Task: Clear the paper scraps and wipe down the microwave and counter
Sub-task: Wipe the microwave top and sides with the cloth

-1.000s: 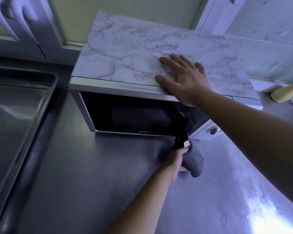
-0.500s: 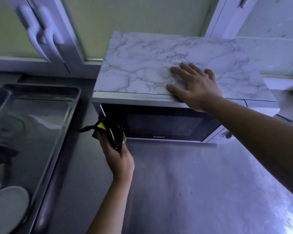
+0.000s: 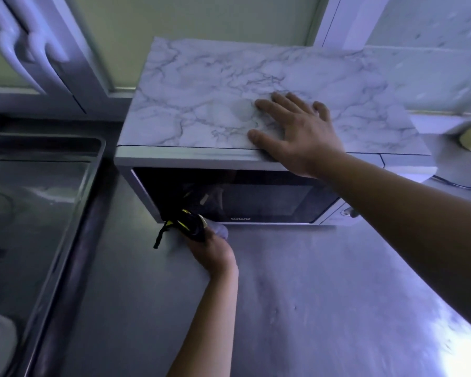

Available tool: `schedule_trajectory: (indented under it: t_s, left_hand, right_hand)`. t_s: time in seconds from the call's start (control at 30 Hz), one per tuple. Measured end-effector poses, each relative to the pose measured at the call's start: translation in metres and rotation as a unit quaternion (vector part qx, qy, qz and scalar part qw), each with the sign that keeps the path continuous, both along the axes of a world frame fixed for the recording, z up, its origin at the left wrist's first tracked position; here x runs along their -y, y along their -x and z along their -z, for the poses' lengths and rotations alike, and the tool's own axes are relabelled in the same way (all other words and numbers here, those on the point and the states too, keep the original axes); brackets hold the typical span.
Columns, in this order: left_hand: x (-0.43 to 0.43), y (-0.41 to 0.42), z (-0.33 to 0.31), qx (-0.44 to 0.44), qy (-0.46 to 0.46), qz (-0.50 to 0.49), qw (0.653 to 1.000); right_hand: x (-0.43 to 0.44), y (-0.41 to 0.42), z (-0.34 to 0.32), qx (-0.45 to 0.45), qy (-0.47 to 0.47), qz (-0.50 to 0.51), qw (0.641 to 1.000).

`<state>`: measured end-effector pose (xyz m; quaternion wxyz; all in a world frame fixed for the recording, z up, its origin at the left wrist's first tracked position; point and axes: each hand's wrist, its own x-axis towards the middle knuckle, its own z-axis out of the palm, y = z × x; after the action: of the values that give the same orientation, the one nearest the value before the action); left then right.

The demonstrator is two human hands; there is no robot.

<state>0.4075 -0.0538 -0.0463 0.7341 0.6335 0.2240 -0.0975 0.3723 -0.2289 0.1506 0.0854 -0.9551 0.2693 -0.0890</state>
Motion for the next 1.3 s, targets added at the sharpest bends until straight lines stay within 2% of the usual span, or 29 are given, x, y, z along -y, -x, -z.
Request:
schedule_trajectory:
  t_s: [0.17,0.27,0.37,0.53,0.7,0.9,1.03,1.2,1.3]
  left_hand:
    - [0.025,0.027,0.0,-0.091,0.087,0.004,0.992]
    - [0.039,0.051,-0.008,-0.16,0.151,0.02,0.975]
    - [0.055,0.072,-0.026,-0.264,0.22,0.035,0.938]
    - [0.078,0.092,-0.039,-0.337,0.262,0.081,0.901]
    - [0.098,0.099,-0.036,-0.426,0.32,0.193,0.824]
    - [0.106,0.104,-0.028,-0.501,0.37,0.226,0.749]
    - [0.087,0.101,-0.024,-0.478,0.397,0.261,0.739]
    - [0.038,0.085,-0.033,-0.383,0.418,0.316,0.761]
    - [-0.004,0.065,-0.045,-0.32,0.387,0.364,0.784]
  right_hand:
    - [0.001,0.003,0.0,-0.007,-0.001,-0.001,1.0]
    - [-0.002,0.001,0.001,-0.005,-0.005,0.002,1.0]
    - [-0.003,0.001,-0.001,-0.001,-0.009,0.004,1.0]
    - [-0.003,0.0,-0.002,0.0,-0.007,0.0,1.0]
    - [-0.003,-0.002,-0.001,0.011,-0.009,-0.004,1.0]
    - [0.003,0.0,0.001,0.01,-0.004,0.0,1.0]
    - [0.003,0.003,0.004,0.013,-0.009,0.002,1.0]
    - [0.005,-0.002,0.006,0.016,-0.015,-0.005,1.0]
    - [0.002,-0.002,0.009,0.025,-0.024,-0.005,0.999]
